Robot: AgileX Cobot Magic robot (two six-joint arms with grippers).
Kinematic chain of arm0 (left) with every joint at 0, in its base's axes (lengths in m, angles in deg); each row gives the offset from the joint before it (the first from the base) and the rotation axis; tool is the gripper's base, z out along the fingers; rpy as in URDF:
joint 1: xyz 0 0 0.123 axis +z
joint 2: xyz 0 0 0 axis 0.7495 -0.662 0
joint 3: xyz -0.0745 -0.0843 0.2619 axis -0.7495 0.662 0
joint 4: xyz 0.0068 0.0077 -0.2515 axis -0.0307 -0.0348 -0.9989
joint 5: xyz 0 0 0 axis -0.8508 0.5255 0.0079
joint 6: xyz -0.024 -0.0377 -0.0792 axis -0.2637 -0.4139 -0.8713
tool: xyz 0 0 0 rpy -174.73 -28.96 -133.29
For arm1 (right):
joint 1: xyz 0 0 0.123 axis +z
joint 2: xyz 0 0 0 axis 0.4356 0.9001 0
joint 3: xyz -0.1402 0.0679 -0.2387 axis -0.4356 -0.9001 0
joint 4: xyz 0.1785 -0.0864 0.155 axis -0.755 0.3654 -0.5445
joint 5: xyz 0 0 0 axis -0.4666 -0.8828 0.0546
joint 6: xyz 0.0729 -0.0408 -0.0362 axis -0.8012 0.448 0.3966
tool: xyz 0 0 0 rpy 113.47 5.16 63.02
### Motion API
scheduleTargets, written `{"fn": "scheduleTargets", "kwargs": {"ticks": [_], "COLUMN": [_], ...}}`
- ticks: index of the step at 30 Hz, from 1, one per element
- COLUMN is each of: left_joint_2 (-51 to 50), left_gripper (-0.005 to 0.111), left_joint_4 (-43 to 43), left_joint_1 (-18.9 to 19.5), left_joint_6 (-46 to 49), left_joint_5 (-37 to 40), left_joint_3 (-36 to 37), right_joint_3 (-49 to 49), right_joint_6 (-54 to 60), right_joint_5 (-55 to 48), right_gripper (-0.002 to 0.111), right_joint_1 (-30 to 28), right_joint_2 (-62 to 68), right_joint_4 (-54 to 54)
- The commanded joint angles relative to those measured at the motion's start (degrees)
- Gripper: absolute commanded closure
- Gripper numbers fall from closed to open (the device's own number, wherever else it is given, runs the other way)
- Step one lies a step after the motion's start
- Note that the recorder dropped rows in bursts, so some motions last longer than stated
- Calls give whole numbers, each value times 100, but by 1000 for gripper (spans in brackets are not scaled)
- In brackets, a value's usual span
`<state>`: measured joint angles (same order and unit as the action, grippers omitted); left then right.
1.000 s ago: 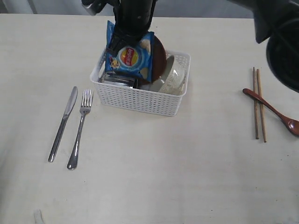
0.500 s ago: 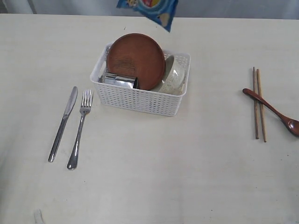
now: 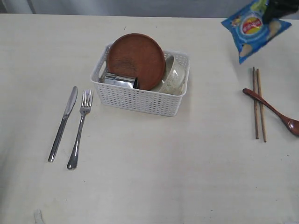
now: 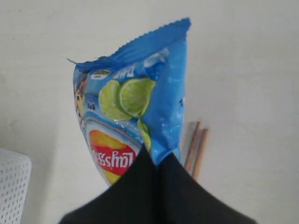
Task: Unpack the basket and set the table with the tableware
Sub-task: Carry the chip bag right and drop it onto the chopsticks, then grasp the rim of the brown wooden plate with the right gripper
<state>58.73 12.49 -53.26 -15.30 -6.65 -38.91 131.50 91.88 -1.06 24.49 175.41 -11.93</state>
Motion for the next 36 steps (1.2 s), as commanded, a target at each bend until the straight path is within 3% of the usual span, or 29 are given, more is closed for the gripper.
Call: {"fn": "scheduleTargets", "kwargs": {"ticks": [1, 3, 6, 9, 11, 13, 17, 19, 25, 31, 36], "left_joint_2": [24, 24, 24, 24, 24, 24, 24, 24, 24, 24, 24], "left_gripper": [107, 107, 107, 107, 107, 107, 107, 107, 107, 107, 107], "left_joint_4": [45, 45, 45, 45, 45, 45, 45, 45, 45, 45, 45], "left_joint_1": [17, 17, 17, 17, 17, 17, 17, 17, 17, 17, 17], "left_joint_6": [22, 22, 22, 22, 22, 22, 22, 22, 22, 22, 22], "left_joint_5": [-49, -49, -49, -49, -49, -49, -49, -49, -49, -49, -49], "left_joint_3": [22, 22, 22, 22, 22, 22, 22, 22, 22, 22, 22], "right_joint_3": [-678, -838, -896, -896, -896, -873, -575, -363, 434, 728, 783], "right_joint_6": [477, 477, 511, 557, 557, 649, 944, 966, 319, 1578, 1960], "right_joint_5": [426, 467, 339, 237, 251, 251, 177, 193, 131, 125, 301], "right_gripper": [109, 107, 90, 53, 35, 36, 51, 52, 52, 52, 52], "right_joint_1": [-788, -1039, -1292, -1352, -1352, -1303, -1015, -791, 15, 1158, 2226], "right_joint_2": [1, 71, 187, 239, 211, 128, -106, -281, -652, -694, -326], "right_joint_4": [-922, -1171, -1651, -1754, -1785, -1962, -2193, -2131, -907, -1478, -1346]}}
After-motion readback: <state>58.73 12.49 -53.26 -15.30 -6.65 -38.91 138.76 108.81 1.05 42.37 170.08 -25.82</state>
